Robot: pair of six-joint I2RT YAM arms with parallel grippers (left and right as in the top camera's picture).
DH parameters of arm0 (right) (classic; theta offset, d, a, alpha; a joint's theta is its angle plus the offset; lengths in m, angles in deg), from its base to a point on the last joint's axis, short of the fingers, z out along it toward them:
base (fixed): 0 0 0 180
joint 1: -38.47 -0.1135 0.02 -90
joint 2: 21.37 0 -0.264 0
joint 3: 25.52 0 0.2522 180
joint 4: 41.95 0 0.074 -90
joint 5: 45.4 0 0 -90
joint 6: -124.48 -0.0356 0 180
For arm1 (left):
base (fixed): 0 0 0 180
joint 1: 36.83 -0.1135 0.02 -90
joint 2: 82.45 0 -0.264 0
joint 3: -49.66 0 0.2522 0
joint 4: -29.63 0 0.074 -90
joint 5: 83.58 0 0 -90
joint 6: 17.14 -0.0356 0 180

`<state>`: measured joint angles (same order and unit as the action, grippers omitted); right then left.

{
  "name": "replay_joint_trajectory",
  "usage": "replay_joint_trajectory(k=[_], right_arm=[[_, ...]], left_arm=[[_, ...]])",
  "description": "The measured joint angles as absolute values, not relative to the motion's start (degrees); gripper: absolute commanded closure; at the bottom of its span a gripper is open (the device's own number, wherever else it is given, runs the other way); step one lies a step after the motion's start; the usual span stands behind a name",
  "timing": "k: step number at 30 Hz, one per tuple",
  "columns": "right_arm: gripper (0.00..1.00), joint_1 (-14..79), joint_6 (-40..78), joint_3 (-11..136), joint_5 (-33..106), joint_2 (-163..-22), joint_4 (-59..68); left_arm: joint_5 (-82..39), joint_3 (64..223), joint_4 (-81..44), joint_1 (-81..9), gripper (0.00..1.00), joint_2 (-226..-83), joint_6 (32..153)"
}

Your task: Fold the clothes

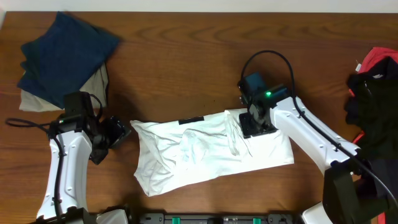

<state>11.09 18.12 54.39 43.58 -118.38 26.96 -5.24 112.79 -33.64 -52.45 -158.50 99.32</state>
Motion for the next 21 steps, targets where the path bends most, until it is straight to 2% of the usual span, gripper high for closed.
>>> replay_joint_trajectory(k=[5,7,8,9,10,21], right_arm=[[0.48,9.06,17.75,50.21,39.47,-118.38,23.86],[0.51,7.79,17.64,47.92,38.53,-118.38,22.74],[0.61,7.4,17.62,47.07,38.12,-118.38,22.31],[0.77,6.81,17.66,46.11,37.92,-118.38,21.81],[0.99,6.48,17.51,45.43,37.68,-118.38,21.63],[0.99,6.11,17.05,47.29,36.0,-118.38,30.15]], left_arm=[[-5.24,112.79,-33.84,-52.42,0.12,-158.5,99.32],[-5.24,112.79,-33.84,-52.45,0.12,-158.5,99.32],[-5.24,112.79,-33.86,-52.45,0.12,-158.5,99.32],[-5.24,112.79,-33.84,-52.42,0.12,-158.5,99.32],[-5.24,112.79,-33.86,-52.45,0.12,-158.5,99.32],[-5.24,112.79,-33.88,-52.42,0.12,-158.5,99.32]])
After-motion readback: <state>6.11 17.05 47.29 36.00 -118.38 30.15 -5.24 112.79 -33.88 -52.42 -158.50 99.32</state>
